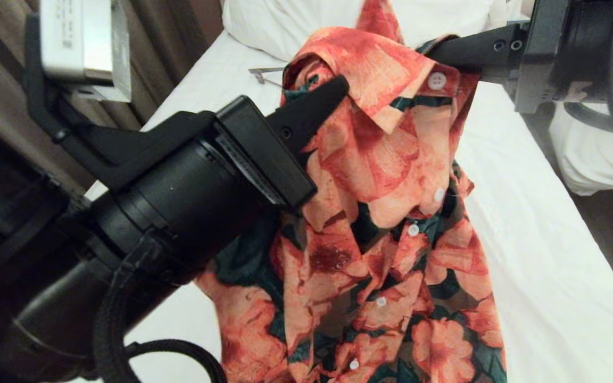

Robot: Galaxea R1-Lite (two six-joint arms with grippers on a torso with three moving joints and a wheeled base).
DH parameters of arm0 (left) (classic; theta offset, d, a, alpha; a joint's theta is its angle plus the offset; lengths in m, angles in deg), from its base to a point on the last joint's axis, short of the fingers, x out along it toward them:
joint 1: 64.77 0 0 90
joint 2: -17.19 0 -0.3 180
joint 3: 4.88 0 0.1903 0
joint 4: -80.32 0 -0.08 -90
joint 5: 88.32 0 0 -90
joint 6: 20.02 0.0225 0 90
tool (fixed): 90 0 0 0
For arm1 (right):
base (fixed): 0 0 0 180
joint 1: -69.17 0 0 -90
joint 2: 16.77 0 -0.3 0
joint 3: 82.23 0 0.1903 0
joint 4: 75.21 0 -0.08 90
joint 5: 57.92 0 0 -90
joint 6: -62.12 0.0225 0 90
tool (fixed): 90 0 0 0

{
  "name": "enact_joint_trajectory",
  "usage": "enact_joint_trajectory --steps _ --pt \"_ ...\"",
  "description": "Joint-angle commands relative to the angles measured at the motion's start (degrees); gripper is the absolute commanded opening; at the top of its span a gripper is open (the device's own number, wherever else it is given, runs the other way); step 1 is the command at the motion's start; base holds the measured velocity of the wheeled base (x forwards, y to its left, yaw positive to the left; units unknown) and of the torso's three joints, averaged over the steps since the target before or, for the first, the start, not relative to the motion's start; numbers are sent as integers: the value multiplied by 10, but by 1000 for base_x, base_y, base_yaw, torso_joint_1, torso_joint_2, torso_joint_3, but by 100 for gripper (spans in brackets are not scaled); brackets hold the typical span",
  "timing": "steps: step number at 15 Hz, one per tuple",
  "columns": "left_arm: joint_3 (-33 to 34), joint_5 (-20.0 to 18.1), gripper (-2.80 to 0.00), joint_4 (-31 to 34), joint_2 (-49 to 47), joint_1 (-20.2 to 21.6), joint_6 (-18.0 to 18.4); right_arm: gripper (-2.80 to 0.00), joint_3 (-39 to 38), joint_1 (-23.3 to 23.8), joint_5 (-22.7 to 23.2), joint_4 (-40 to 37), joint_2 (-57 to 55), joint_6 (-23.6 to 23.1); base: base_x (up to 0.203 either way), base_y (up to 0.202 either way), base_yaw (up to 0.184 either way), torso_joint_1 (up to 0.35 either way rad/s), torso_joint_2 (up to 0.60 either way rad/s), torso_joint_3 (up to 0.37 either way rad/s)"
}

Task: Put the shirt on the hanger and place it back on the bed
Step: Hook the other side of the shirt onto the hanger

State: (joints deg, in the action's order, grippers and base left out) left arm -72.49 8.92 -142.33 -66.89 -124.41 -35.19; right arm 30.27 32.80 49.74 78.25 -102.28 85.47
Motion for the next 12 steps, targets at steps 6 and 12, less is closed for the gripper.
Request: enact_joint_trajectory --steps 6,12 --pt "-4 -13 -280 0 20 10 0 -280 -2 -8 1 2 -1 1 0 0 0 0 0 0" --pt "-2 -13 -280 1 19 10 0 -280 -5 -8 0 0 -13 1 0 0 0 0 0 0"
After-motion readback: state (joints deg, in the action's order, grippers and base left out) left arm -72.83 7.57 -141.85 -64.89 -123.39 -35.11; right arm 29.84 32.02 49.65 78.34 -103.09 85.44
